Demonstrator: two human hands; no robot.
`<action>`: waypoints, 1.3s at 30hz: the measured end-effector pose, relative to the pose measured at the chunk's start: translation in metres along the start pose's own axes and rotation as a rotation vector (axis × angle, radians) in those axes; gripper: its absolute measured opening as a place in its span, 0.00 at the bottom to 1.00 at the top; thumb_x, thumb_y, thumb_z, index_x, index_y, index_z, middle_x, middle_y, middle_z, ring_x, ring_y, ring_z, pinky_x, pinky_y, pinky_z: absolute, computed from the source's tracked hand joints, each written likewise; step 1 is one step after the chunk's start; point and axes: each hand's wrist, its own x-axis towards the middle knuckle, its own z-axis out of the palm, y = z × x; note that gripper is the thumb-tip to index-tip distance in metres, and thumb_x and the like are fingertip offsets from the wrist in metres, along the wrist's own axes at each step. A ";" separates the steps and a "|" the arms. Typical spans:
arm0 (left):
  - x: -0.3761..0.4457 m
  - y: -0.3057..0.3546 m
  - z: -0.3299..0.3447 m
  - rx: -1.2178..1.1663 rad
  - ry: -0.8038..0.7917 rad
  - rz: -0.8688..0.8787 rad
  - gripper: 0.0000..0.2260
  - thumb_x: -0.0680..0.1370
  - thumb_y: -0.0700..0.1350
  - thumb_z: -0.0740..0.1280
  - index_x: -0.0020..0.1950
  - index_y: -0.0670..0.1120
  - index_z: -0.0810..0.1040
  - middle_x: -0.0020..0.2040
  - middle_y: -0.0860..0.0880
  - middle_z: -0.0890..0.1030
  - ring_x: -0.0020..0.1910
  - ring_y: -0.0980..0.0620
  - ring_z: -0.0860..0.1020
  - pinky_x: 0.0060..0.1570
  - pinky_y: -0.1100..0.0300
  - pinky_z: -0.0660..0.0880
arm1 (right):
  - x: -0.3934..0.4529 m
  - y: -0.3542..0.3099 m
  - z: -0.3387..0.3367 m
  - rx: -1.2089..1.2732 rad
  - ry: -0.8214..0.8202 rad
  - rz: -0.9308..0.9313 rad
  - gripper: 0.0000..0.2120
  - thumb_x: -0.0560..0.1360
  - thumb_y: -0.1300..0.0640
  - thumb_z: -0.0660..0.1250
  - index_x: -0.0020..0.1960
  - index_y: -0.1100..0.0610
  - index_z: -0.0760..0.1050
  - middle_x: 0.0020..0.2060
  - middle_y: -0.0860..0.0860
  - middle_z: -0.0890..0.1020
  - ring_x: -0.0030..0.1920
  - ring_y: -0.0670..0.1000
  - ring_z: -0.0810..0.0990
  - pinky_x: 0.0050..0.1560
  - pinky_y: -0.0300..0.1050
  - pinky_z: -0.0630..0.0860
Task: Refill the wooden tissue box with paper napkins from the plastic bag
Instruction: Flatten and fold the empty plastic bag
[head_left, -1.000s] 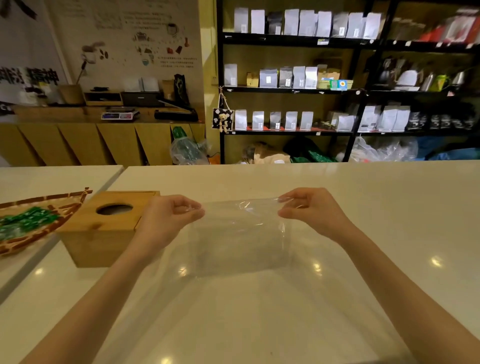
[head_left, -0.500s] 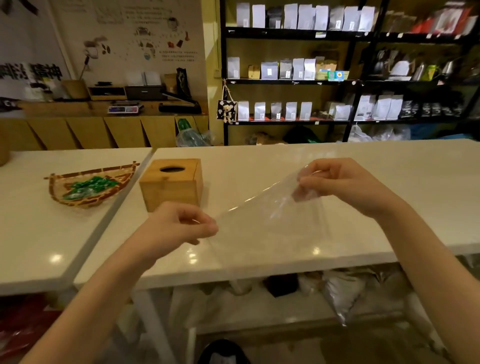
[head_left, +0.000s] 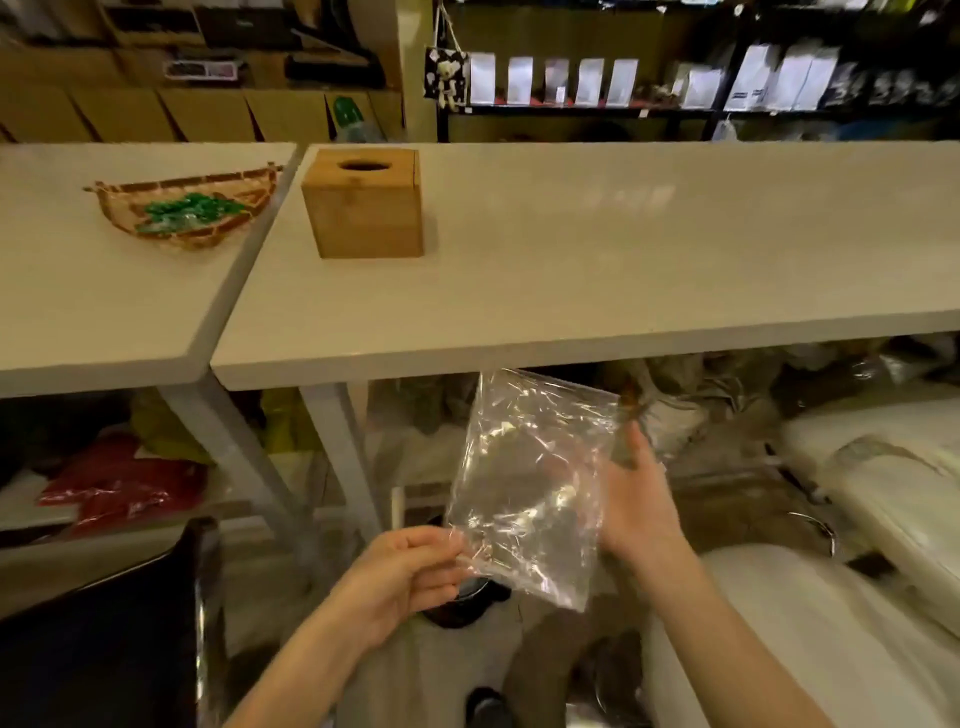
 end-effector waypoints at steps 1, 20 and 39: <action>0.009 -0.016 0.000 -0.050 0.041 -0.024 0.05 0.73 0.39 0.68 0.37 0.44 0.82 0.35 0.47 0.86 0.32 0.56 0.83 0.26 0.66 0.77 | 0.006 0.016 -0.017 0.017 0.026 0.016 0.33 0.70 0.35 0.60 0.55 0.64 0.80 0.53 0.62 0.82 0.51 0.60 0.83 0.47 0.54 0.81; 0.324 -0.302 -0.097 -0.092 0.457 -0.187 0.03 0.74 0.34 0.65 0.42 0.38 0.78 0.36 0.43 0.81 0.23 0.56 0.80 0.20 0.66 0.73 | 0.258 0.243 -0.287 -1.073 0.577 -0.087 0.05 0.74 0.67 0.63 0.50 0.66 0.74 0.33 0.53 0.76 0.35 0.50 0.77 0.26 0.26 0.70; 0.479 -0.377 -0.153 0.259 0.394 -0.098 0.12 0.78 0.43 0.62 0.58 0.39 0.77 0.38 0.49 0.78 0.36 0.51 0.76 0.31 0.64 0.72 | 0.392 0.318 -0.402 -2.237 0.190 0.231 0.22 0.80 0.49 0.48 0.65 0.58 0.69 0.72 0.56 0.64 0.73 0.59 0.54 0.73 0.55 0.52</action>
